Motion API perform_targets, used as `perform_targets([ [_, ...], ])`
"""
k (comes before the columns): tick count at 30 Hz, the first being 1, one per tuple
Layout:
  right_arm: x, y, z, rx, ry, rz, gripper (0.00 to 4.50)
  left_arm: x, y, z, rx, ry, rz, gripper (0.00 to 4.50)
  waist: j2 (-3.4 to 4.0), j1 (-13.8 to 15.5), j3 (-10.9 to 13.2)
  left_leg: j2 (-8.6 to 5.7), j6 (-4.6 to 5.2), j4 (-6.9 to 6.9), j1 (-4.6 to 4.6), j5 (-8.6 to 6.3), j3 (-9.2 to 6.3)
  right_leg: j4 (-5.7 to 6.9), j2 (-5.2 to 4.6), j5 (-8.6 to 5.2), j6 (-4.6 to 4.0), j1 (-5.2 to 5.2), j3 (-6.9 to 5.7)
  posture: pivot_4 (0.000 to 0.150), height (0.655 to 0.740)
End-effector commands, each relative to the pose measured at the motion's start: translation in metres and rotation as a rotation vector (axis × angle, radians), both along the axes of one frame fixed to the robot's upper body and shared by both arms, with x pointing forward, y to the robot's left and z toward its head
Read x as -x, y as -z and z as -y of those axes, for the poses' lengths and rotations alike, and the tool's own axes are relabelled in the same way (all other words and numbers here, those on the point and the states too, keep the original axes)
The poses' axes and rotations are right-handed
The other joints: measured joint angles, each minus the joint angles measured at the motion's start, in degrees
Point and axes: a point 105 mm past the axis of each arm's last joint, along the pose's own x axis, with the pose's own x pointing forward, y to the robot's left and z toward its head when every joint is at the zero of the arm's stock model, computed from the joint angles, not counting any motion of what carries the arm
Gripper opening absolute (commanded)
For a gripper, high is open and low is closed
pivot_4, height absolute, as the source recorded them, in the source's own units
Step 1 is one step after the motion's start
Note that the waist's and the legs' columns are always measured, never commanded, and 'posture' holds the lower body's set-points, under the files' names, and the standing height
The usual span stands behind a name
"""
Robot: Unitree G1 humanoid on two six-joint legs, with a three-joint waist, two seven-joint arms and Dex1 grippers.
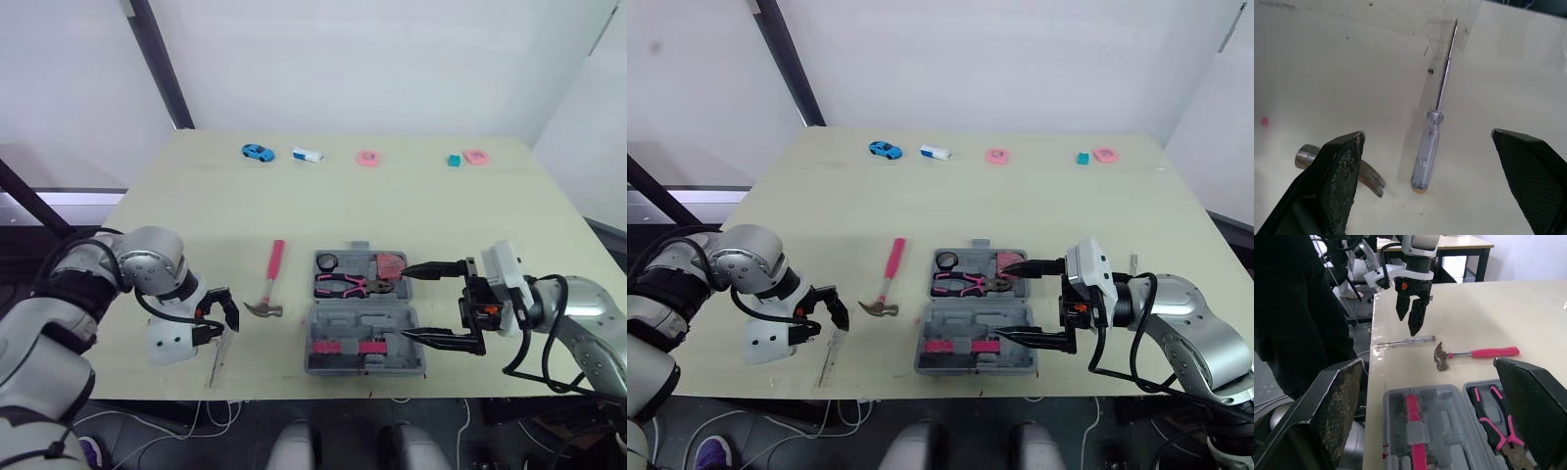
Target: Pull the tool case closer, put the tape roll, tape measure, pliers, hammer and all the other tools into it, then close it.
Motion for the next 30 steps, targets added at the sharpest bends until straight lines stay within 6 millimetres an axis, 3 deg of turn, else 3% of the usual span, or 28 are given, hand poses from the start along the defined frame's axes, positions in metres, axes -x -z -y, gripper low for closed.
perform_targets([
  [1,0.003,-0.005,-0.001,0.003,-0.014,0.028,4.5,-0.003,0.005,0.0,-0.011,0.02,0.005,4.4,0.0,0.0,0.0,0.0,0.01,0.0,0.0,0.0,0.0,0.0,0.0,0.0,0.0,0.0,0.0,0.15,0.74],
  [7,0.003,-0.006,-0.001,0.004,-0.003,0.033,4.5,-0.005,0.02,0.001,-0.003,-0.006,-0.006,4.4,-0.02,-0.1,0.0,0.0,0.01,0.0,0.0,-0.01,0.0,0.01,0.01,0.01,0.01,0.0,0.0,0.15,0.74],
  [8,0.003,-0.006,-0.001,0.004,-0.002,0.035,4.5,-0.006,0.022,0.001,-0.003,-0.019,-0.004,4.19,-0.02,-0.1,0.0,0.0,0.01,0.0,0.0,-0.01,0.0,0.01,0.01,0.01,0.01,0.0,0.0,0.15,0.74],
  [11,0.003,-0.007,-0.001,0.004,0.002,0.038,4.5,-0.005,0.026,-0.004,-0.026,-0.03,-0.006,3.11,-0.03,-0.1,0.0,0.0,0.01,0.0,-0.01,-0.01,0.0,0.01,0.0,0.01,0.01,0.0,0.0,0.15,0.74],
  [17,0.002,-0.007,0.0,0.006,0.01,0.041,4.5,-0.002,0.036,-0.007,0.0,-0.065,-0.007,0.07,-0.02,-0.1,0.0,0.0,0.02,0.0,0.0,-0.01,0.0,0.03,0.0,0.02,0.01,0.0,0.0,0.15,0.74],
  [24,0.001,-0.006,0.001,0.005,0.019,0.042,4.5,0.003,0.018,-0.02,0.034,-0.117,0.027,0.02,-0.03,-0.3,0.0,0.02,0.02,-0.01,0.05,-0.01,0.01,0.06,0.01,0.02,0.01,0.02,0.0,0.15,0.74],
  [30,-0.002,-0.006,0.0,-0.001,0.025,0.049,4.5,0.014,-0.004,-0.03,0.094,-0.327,0.049,0.02,-0.03,-0.3,0.0,0.03,0.02,0.0,0.05,-0.01,0.02,0.07,-0.02,0.02,0.01,0.02,0.01,0.15,0.74],
])
